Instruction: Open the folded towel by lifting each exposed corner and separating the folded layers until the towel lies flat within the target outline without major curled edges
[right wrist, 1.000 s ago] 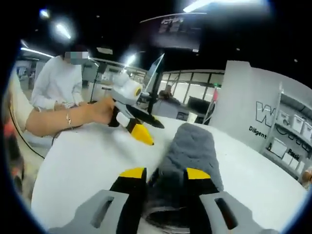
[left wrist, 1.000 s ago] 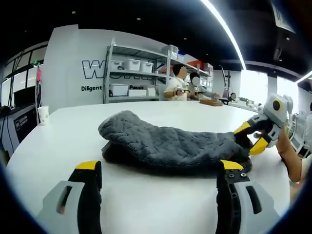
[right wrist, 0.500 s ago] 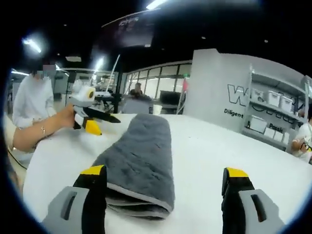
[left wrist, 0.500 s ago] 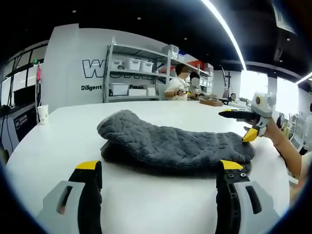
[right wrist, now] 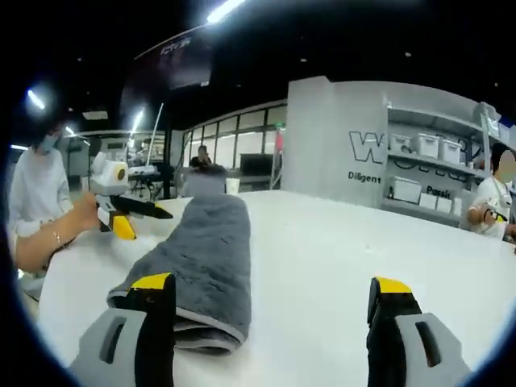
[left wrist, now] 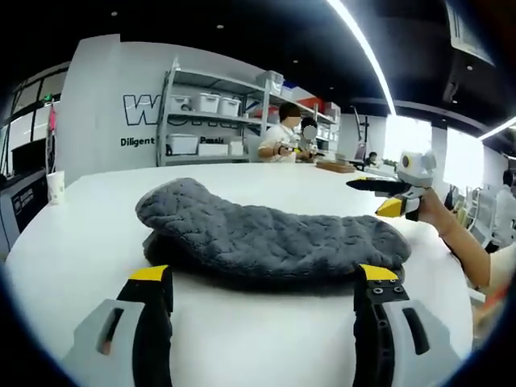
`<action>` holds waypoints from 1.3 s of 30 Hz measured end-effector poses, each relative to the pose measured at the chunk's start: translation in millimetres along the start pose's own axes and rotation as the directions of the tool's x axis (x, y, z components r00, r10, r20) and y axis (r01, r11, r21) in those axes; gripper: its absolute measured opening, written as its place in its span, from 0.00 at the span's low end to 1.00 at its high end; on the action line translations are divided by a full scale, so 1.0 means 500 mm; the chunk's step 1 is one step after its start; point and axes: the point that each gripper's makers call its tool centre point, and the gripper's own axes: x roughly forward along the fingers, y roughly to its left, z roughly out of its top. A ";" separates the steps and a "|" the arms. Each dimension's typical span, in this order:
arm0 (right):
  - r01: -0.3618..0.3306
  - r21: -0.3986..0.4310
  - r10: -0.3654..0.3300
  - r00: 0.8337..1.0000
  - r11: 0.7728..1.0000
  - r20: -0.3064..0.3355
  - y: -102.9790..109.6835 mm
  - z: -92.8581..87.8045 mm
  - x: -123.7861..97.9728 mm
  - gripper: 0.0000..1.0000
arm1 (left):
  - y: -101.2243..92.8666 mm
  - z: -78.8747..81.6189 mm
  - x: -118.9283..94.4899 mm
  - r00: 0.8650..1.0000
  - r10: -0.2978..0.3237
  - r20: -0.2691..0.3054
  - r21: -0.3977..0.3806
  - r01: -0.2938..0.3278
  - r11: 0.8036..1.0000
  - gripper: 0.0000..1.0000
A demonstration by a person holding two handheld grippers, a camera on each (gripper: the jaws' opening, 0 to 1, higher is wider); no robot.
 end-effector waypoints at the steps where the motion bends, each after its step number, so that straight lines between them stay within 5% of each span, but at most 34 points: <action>1: 0.002 -0.001 -0.002 1.000 1.000 0.004 -0.001 0.002 -0.001 0.99 | -0.001 -0.002 0.002 1.000 0.003 -0.007 0.013 -0.003 1.000 0.88; 3: 0.011 -0.013 -0.011 1.000 1.000 -0.002 -0.006 0.002 0.001 0.99 | -0.012 -0.006 0.007 1.000 -0.013 -0.015 0.023 0.013 1.000 0.84; 7: 0.063 -0.055 -0.065 0.997 0.996 -0.038 -0.017 -0.010 0.001 0.99 | -0.043 -0.011 0.020 0.994 -0.110 -0.008 -0.039 0.109 0.993 0.54; 15: 0.081 -0.005 -0.081 0.997 0.997 0.014 -0.032 0.009 -0.009 0.97 | -0.054 -0.031 0.034 0.991 -0.122 -0.050 -0.078 0.118 0.990 0.57; 24: 0.079 -0.013 -0.079 0.997 0.997 0.002 -0.028 0.005 -0.008 0.96 | -0.061 -0.025 0.032 0.988 -0.154 -0.020 -0.197 0.147 0.969 0.37; 33: 0.071 -0.022 -0.071 0.997 0.997 -0.005 -0.026 0.005 -0.005 0.97 | -0.065 -0.038 0.054 0.988 -0.147 -0.050 -0.225 0.132 0.965 0.38; 39: 0.050 -0.027 -0.050 0.999 0.998 -0.001 -0.014 0.008 -0.002 0.99 | -0.062 -0.047 0.062 0.991 -0.106 -0.080 -0.240 0.084 0.967 0.28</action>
